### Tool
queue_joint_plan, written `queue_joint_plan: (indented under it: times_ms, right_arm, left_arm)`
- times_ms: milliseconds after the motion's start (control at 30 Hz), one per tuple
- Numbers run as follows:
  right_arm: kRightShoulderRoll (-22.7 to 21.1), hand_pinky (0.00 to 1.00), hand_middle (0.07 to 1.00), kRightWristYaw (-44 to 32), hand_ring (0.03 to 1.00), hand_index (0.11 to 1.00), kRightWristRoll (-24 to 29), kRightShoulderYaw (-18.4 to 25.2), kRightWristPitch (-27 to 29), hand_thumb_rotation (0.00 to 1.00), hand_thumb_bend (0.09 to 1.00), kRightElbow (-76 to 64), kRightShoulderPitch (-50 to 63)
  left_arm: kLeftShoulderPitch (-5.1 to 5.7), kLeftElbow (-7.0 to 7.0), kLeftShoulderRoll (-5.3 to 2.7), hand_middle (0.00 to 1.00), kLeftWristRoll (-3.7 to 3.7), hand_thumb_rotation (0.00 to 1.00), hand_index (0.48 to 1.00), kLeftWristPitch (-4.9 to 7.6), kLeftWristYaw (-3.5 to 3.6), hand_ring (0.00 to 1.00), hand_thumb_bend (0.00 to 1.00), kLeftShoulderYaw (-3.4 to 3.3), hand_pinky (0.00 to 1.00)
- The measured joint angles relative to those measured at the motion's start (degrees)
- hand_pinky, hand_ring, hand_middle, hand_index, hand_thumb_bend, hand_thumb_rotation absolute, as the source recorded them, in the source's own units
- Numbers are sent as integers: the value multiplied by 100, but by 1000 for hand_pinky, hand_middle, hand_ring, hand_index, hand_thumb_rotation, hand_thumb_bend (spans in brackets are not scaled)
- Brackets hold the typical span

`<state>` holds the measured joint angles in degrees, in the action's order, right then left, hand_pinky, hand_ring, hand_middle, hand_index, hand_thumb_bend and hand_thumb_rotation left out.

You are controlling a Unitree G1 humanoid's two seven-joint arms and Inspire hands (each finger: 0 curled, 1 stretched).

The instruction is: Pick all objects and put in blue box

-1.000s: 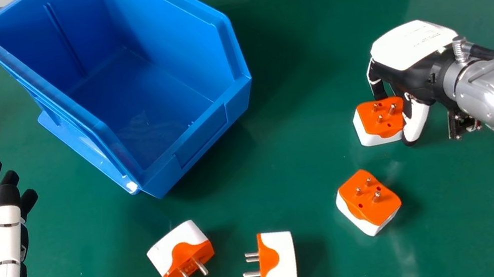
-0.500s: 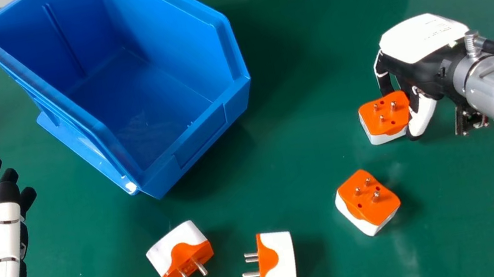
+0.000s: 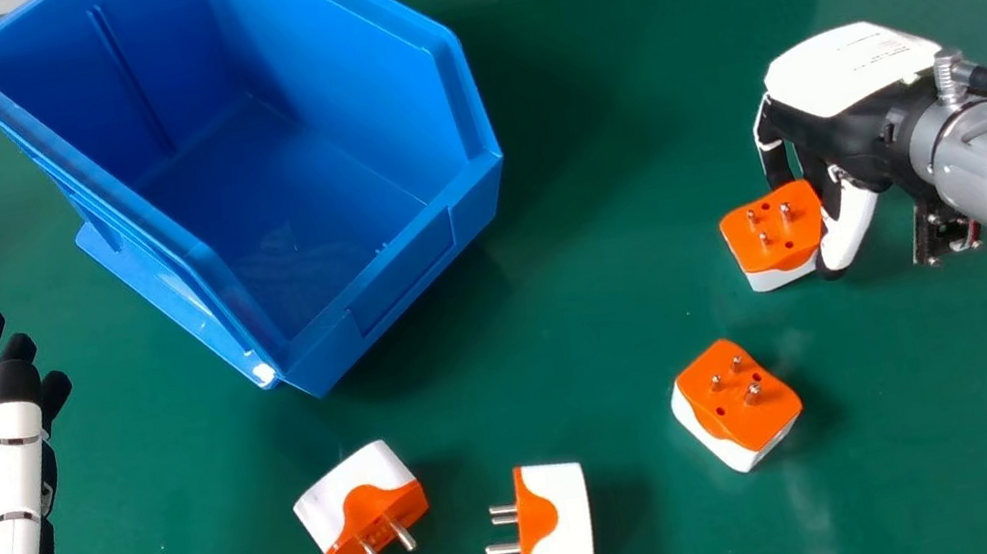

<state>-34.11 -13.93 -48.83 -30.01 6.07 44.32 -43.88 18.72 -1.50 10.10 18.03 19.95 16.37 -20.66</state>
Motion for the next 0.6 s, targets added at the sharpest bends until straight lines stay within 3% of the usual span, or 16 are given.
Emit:
queue_joint_plan:
  times_ms: [100, 167, 233, 300, 367, 600]
  right_arm:
    - [-25, 167, 463, -59, 398, 494, 1, 2, -38, 0, 511, -79, 6]
    - [-45, 167, 463, -81, 398, 494, 3, 8, -41, 0, 511, -145, 10]
    - [-62, 167, 463, -119, 398, 494, 19, 28, -41, 0, 511, -212, 16]
    - [-81, 172, 458, -155, 391, 501, 90, 75, -42, 0, 509, -284, 34]
    - [-104, 173, 455, -193, 383, 507, 121, 104, -42, 0, 508, -356, 45]
    - [-117, 168, 465, -245, 392, 501, 402, 328, -34, 0, 508, -373, 58]
  left_arm:
    - [0, -5, -2, 1000, -2, 781, 970, -24, -12, 988, 472, 1, 949]
    - [1, -24, -9, 1000, -9, 781, 970, -69, -56, 988, 472, 2, 949]
    - [13, -95, -32, 1000, -36, 781, 970, -138, -171, 988, 472, 7, 949]
    - [47, -221, -71, 1000, -129, 772, 970, -202, -309, 986, 455, 14, 944]
    - [80, -285, -102, 995, -171, 766, 966, -232, -405, 977, 423, 22, 929]
    - [101, -395, -149, 986, -269, 763, 962, -379, -519, 965, 371, 62, 907]
